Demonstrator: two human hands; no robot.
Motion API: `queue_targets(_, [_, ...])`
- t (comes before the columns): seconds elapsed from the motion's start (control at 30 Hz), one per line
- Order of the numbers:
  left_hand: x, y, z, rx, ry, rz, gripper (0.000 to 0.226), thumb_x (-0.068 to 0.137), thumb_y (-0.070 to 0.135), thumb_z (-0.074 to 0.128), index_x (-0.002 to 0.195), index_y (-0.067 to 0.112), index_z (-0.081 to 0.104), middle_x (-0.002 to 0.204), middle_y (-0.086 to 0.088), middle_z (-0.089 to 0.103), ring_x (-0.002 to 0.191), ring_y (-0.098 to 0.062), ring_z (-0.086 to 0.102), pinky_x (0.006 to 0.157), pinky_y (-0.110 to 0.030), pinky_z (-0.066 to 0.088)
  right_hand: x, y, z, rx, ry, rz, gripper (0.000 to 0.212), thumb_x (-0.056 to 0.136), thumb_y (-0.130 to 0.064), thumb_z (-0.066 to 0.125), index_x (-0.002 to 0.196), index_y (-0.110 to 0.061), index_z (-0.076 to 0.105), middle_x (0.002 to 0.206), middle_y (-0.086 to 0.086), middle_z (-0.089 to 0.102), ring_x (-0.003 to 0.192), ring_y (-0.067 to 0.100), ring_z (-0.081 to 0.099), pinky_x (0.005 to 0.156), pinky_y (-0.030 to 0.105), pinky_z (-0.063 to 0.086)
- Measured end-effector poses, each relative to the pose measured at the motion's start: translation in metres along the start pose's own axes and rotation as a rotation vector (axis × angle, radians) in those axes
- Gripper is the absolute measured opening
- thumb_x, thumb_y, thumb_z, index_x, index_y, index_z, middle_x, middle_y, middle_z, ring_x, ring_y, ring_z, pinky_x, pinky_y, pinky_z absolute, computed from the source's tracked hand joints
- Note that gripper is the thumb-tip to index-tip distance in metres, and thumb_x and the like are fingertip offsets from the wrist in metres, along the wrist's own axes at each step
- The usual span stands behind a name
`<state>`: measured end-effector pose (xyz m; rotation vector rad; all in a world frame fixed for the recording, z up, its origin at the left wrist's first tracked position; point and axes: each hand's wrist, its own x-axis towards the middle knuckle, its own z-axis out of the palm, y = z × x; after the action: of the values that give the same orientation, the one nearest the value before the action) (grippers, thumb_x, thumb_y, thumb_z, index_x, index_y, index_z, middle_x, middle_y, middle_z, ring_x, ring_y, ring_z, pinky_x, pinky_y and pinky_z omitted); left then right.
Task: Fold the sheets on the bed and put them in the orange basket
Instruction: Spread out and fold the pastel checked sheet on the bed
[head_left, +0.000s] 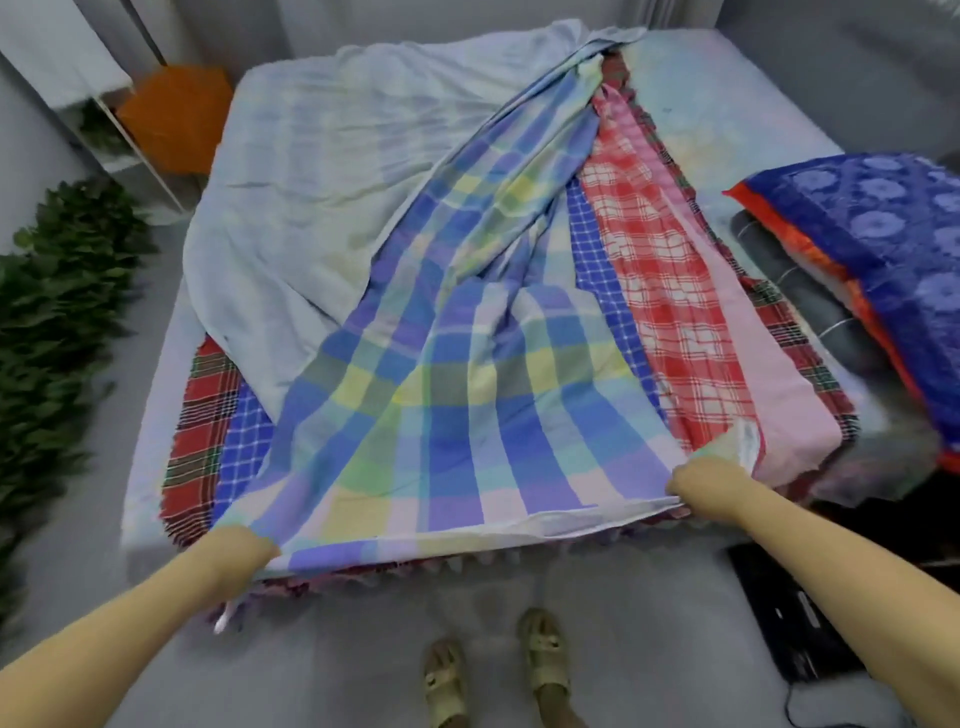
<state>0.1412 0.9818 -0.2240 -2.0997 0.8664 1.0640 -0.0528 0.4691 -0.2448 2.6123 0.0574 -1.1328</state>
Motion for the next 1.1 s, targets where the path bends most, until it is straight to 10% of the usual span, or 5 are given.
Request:
queue_targets(0.23, [0.053,0.054,0.02,0.137,-0.537,0.056,0.015,0.093,0.015,0.053,0.091,0.001,0.059,0.088,-0.004,0.068,0.105,-0.022,0.052,0.104,-0.032,0.038,0.016,-0.057,0.049,0.111,0.112,0.031,0.028,0.037,-0.018,0.09,0.053,-0.014,0.068,0.06,0.009,0.061,0.053,0.023,0.062,0.041,0.021,0.038])
queue_targets(0.37, [0.091,0.109,-0.023,-0.132,-0.012,0.244,0.046,0.086,0.034,0.059,0.128,0.017,0.052,0.133,-0.004,0.052,0.121,-0.021,0.05,0.099,-0.027,0.039,0.011,-0.091,0.055,0.134,0.334,0.01,0.041,0.012,-0.016,0.086,0.034,-0.02,0.052,0.045,0.0,0.045,0.038,0.019,0.048,0.044,0.023,0.014])
queue_targets(0.63, [0.073,0.305,-0.151,-0.746,0.478,0.609,0.054,0.07,0.041,0.075,0.11,0.015,0.049,0.106,-0.003,0.061,0.095,-0.024,0.058,0.076,-0.037,0.047,0.0,-0.1,0.018,0.432,0.847,0.076,0.031,0.031,-0.007,0.079,0.053,-0.012,0.057,0.052,0.003,0.05,0.044,0.022,0.051,0.039,0.024,0.027])
queue_targets(0.93, [0.066,0.299,-0.169,-0.465,0.58,0.648,0.011,0.076,0.026,0.042,0.082,0.018,0.039,0.083,-0.011,0.059,0.08,-0.033,0.053,0.057,-0.031,0.026,-0.032,-0.01,0.03,1.355,0.328,0.241,0.038,0.074,-0.003,0.056,0.104,-0.021,0.07,0.103,-0.005,0.068,0.101,0.015,0.058,0.091,0.034,0.042])
queue_targets(1.1, [0.057,0.287,-0.171,-0.447,0.588,0.678,0.013,0.077,0.023,0.046,0.077,0.02,0.034,0.07,0.0,0.044,0.065,-0.024,0.042,0.057,-0.03,0.03,0.002,0.017,0.061,1.801,0.169,0.588,0.042,0.083,-0.049,0.057,0.082,-0.006,0.059,0.081,0.006,0.056,0.077,0.022,0.053,0.072,0.039,0.041])
